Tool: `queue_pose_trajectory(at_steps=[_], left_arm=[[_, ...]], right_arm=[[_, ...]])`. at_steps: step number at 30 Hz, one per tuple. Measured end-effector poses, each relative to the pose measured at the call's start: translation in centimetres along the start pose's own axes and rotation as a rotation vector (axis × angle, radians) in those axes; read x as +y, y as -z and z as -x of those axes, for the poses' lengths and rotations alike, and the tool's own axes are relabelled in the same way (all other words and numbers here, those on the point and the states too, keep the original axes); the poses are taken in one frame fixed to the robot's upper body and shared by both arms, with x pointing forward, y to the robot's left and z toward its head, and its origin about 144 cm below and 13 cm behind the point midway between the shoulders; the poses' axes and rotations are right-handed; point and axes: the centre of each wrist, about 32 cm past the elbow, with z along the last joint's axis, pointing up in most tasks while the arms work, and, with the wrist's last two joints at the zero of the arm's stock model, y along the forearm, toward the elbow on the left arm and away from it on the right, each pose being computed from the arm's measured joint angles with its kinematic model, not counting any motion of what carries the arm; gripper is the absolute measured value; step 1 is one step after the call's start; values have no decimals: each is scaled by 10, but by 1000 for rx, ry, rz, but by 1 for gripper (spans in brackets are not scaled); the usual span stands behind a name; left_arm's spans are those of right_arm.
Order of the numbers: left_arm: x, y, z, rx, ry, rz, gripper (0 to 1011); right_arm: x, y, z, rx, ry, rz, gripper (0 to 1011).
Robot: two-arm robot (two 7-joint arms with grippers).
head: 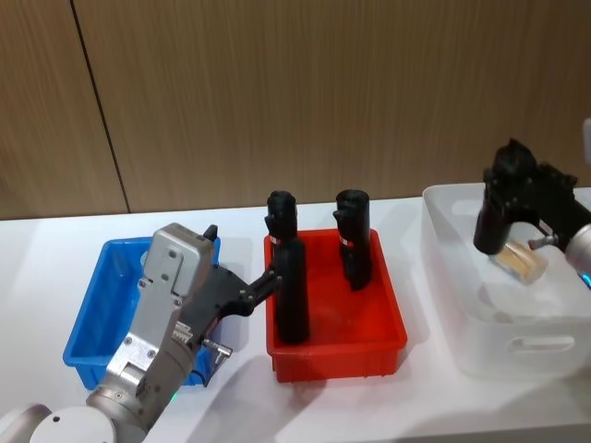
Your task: Pick the cotton swabs from the blue box and place them into the white box.
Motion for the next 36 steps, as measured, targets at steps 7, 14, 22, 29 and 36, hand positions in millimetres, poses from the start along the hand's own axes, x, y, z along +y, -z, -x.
queue_pose_trajectory(at_steps=[7,14,22,29,36], left_arm=[[0,0,0,0,0,0,1004],[0,0,0,0,0,0,1004],[0,0,0,0,0,0,1004],[0,0,0,0,0,0,1004],[0,0,0,0,0,0,1004]], right_arm=[[-2,12,-5,6,12,37,509],[-3,20,-7,11,19,63,711],[-5,24,-8,20,23,67,942],[-5,25,-7,27,25,64,1002],[-6,25,-7,29,26,61,1002]])
